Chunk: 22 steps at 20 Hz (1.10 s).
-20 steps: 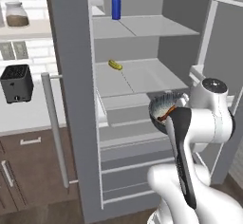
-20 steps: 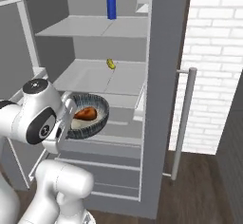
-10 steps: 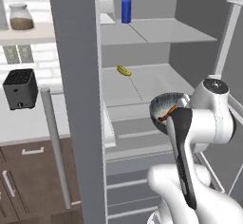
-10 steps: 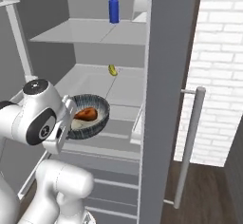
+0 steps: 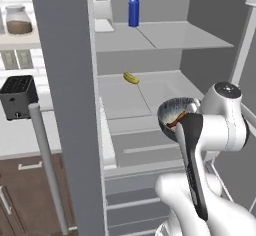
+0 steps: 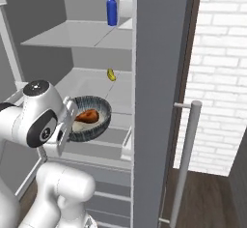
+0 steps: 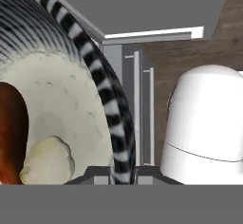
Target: Pick the chicken drumstick and garlic from their plates and place them in the bowl. Then put the bowl in the fridge.
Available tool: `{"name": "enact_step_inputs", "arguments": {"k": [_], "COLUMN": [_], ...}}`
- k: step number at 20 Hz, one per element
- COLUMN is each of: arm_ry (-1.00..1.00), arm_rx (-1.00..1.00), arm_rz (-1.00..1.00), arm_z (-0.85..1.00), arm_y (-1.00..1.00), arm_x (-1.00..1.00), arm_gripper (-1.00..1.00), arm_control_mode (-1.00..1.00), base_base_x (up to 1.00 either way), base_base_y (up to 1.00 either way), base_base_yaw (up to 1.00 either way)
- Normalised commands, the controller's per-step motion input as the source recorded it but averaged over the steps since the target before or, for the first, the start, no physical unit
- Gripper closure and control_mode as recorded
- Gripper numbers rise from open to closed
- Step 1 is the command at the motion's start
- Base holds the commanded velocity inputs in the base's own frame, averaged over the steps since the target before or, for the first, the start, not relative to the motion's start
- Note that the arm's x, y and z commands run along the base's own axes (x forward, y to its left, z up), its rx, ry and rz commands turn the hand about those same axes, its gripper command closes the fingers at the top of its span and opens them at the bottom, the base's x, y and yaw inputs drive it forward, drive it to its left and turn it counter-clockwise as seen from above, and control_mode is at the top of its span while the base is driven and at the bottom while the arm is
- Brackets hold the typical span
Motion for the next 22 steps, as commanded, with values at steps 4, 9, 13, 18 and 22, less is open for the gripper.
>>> {"name": "enact_step_inputs", "arguments": {"k": [4,9,13,18,22], "arm_ry": [0.0,0.0,0.0,-0.03,-0.17], "arm_rx": [0.0,0.0,0.0,0.0,0.0], "arm_rz": [0.0,0.0,0.0,0.0,0.0], "arm_z": [0.0,0.0,0.0,0.0,-0.14], "arm_y": [0.0,0.0,0.0,0.0,0.01], "arm_x": [0.0,0.0,0.0,0.21,0.64], "arm_gripper": [1.0,1.0,1.0,1.0,1.0], "arm_control_mode": [1.0,1.0,1.0,-1.0,-1.0], "base_base_x": [0.55,0.65,0.51,0.3,0.0], "base_base_y": [0.23,0.06,0.05,0.01,0.0], "base_base_yaw": [0.0,0.0,0.0,0.0,0.0]}}
